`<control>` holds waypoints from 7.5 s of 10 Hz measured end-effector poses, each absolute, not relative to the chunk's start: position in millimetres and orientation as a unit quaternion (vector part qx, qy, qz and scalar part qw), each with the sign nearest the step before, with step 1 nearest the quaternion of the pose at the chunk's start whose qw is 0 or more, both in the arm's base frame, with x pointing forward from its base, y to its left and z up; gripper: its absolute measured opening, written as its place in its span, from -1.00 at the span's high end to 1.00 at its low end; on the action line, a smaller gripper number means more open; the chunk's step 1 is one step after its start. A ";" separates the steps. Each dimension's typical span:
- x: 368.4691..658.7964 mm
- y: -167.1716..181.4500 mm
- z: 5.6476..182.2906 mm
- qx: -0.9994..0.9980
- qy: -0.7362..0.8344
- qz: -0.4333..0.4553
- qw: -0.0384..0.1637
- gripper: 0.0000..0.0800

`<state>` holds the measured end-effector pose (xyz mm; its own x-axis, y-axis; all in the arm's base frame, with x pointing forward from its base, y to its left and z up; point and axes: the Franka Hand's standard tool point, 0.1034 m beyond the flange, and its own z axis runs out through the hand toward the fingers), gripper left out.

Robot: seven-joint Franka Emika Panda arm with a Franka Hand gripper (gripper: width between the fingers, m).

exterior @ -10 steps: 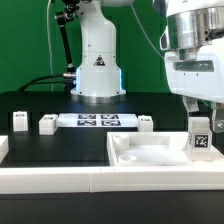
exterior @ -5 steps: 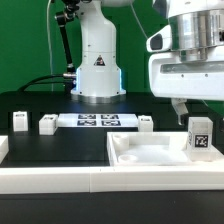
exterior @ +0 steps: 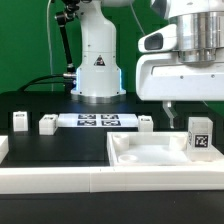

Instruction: Assemble square table

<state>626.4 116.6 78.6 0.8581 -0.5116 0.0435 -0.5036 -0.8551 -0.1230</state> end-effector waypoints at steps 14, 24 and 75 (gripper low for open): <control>623.5 95.3 77.7 -0.936 0.344 -0.066 0.038 0.24; 618.1 95.6 89.4 -0.976 0.206 -0.066 0.016 -0.62; 436.3 77.3 40.9 -0.960 0.053 0.273 0.039 -0.62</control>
Offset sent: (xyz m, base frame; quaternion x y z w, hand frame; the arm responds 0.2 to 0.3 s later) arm -0.0003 0.0026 -0.0013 0.0026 -0.0019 -0.1095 0.9940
